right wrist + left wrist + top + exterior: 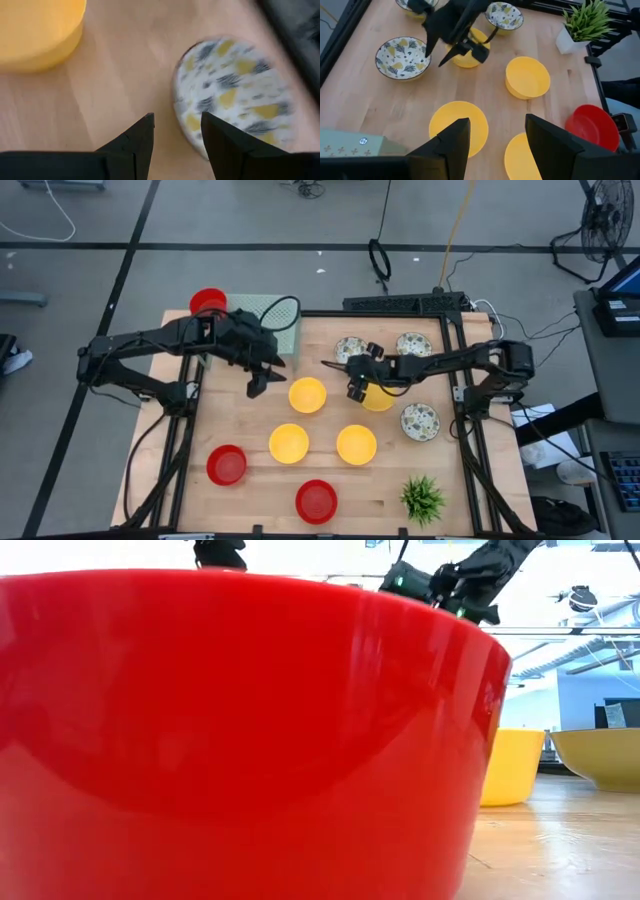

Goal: Pick & Place Mini bowls
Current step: Put the white patterned bowl on the shelf

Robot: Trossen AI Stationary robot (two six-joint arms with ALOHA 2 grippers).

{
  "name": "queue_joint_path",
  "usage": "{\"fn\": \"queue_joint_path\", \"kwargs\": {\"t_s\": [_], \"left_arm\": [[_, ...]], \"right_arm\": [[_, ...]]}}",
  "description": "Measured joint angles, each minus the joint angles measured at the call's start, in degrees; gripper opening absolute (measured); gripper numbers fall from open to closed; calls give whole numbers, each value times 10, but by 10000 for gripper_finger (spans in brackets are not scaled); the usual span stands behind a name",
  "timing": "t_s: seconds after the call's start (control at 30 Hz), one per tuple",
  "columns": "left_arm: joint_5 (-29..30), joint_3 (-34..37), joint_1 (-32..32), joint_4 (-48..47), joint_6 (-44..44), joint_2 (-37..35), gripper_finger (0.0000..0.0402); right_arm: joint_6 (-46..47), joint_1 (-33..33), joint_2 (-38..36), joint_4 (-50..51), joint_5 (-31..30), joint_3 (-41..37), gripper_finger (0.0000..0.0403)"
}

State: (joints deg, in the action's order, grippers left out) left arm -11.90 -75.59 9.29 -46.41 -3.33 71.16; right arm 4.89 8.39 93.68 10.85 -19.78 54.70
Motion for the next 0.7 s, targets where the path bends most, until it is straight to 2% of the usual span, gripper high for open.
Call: {"fn": "queue_joint_path", "kwargs": {"t_s": [0.1, 0.23, 0.47, 0.57, 0.7], "left_arm": [[0, 0, -5, 0, 0, 0, 195], [0, 0, -9, 0, 2, 0, 195], [0, 0, -15, 0, 4, 0, 196], [0, 0, -15, 0, 6, 0, 195], [0, 0, -15, 0, 7, 0, 196]], "right_arm": [[-2, 6, 33, -30, 9, 1, 151], [-42, 6, 74, -66, -13, -1, 151], [-88, 5, 92, -91, -42, -1, 142], [-88, 5, 92, -93, -42, 0, 114], [-88, 5, 89, -93, -41, 0, 47]]}}
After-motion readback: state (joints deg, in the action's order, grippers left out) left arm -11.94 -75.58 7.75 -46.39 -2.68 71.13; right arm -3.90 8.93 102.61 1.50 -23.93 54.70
